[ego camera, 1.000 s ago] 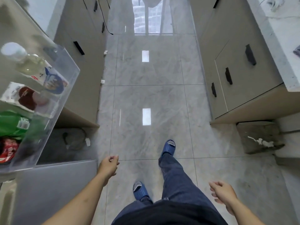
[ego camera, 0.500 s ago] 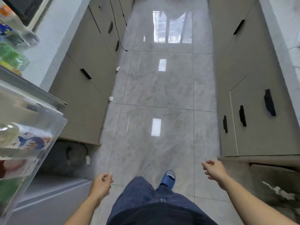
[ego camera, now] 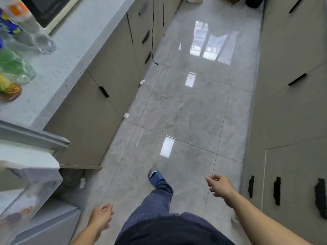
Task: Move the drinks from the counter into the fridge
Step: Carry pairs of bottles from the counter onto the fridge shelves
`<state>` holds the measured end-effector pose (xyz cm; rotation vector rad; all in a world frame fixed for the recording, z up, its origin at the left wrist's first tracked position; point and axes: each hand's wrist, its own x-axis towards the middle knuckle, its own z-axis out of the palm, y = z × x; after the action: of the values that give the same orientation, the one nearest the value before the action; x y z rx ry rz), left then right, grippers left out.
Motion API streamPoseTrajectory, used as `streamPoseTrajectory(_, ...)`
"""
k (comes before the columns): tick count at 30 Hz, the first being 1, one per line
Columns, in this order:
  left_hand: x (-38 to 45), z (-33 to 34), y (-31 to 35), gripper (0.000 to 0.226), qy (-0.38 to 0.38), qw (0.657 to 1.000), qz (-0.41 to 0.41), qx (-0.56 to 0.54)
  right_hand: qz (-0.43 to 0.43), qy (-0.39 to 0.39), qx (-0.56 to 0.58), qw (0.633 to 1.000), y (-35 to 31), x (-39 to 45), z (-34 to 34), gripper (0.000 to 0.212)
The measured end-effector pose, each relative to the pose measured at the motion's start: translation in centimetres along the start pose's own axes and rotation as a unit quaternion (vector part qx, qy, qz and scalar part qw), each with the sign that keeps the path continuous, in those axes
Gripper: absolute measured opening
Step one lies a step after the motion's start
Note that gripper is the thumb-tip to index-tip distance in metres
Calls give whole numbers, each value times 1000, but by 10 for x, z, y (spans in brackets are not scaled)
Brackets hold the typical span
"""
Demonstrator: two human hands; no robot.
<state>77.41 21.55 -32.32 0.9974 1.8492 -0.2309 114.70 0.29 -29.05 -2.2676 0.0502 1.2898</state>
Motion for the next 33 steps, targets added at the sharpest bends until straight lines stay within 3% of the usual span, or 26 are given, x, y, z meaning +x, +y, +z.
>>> streamPoseTrajectory(10, 20, -13, 177, 19, 4, 981, 110, -160, -43, -42, -109, 992, -152, 80, -8, 19)
streamPoseTrajectory(17, 20, -16, 202, 24, 80, 959, 33, -269, -60, -98, -224, 968, -257, 158, 13, 22)
streamPoseTrajectory(24, -14, -14, 222, 25, 196, 908, -76, -361, -188, -216, -352, 891, -408, 191, 89, 23)
streamPoseTrajectory(33, -33, -36, 281, 12, 260, 839, -38, -477, -352, -353, -358, 789, -546, 97, 212, 11)
